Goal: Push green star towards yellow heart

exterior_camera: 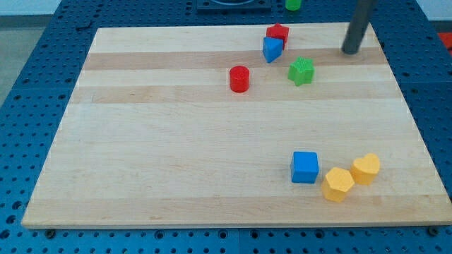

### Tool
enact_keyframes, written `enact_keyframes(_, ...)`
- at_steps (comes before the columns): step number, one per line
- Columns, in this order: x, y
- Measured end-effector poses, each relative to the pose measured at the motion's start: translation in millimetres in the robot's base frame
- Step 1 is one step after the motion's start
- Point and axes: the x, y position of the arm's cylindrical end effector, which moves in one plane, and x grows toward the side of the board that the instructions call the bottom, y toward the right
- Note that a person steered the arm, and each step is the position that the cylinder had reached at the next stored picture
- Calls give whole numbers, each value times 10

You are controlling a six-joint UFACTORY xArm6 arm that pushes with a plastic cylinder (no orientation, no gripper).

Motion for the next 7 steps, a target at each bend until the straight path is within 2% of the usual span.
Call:
enact_keyframes(1, 96, -529)
enact_keyframes(2, 391, -797)
enact_keyframes(4, 1074, -904)
enact_keyframes(5, 1046, -909)
enact_keyframes(6, 721, -944)
enact_keyframes(7, 670, -1274)
